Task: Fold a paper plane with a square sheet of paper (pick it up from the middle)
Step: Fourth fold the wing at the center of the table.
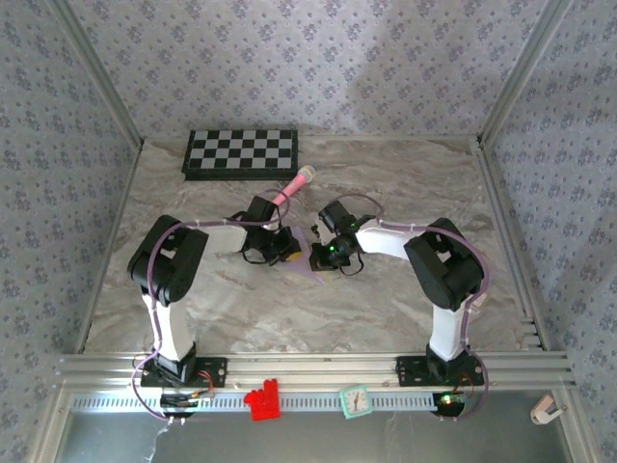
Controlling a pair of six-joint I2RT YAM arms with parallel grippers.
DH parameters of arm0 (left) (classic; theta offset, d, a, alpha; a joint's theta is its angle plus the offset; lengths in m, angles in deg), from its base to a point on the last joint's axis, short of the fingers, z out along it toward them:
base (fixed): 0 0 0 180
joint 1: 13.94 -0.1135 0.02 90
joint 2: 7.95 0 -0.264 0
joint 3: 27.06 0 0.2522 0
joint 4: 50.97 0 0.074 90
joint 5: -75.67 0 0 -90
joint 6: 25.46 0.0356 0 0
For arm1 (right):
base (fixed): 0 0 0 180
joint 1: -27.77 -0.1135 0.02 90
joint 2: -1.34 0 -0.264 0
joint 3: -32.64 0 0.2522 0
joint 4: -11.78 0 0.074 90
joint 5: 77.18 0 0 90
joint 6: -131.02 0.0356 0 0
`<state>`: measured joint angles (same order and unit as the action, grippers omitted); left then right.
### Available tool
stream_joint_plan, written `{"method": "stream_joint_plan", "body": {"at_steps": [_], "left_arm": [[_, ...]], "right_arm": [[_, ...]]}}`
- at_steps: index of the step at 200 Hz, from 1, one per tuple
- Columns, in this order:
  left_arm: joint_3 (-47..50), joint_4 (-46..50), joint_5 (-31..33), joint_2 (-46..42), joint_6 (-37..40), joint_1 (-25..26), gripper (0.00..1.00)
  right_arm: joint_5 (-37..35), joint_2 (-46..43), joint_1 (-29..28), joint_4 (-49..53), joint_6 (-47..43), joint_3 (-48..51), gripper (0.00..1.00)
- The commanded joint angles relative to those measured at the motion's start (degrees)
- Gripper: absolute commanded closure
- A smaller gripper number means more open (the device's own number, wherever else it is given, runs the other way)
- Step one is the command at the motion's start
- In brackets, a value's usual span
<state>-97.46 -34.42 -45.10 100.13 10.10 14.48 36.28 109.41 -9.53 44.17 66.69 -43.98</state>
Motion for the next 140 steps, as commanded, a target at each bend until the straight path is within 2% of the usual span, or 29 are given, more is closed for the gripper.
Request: {"method": "stream_joint_plan", "body": {"at_steps": [1,72,140], "left_arm": [[-1.7,4.1,7.6,2.0,3.7,-4.0,0.92],[-5.1,6.7,8.0,3.2,8.9,-9.1,0.93],[-9.4,13.0,10.0,-1.2,16.1,-11.0,0.92]], "right_arm": [[-8.4,4.6,0.0,11.4,-0.2,3.4,0.92],[-8.1,4.5,-0.1,10.5,1.2,3.4,0.93],[-6.7,4.2,-0.1,9.2,1.7,3.3,0.93]]}}
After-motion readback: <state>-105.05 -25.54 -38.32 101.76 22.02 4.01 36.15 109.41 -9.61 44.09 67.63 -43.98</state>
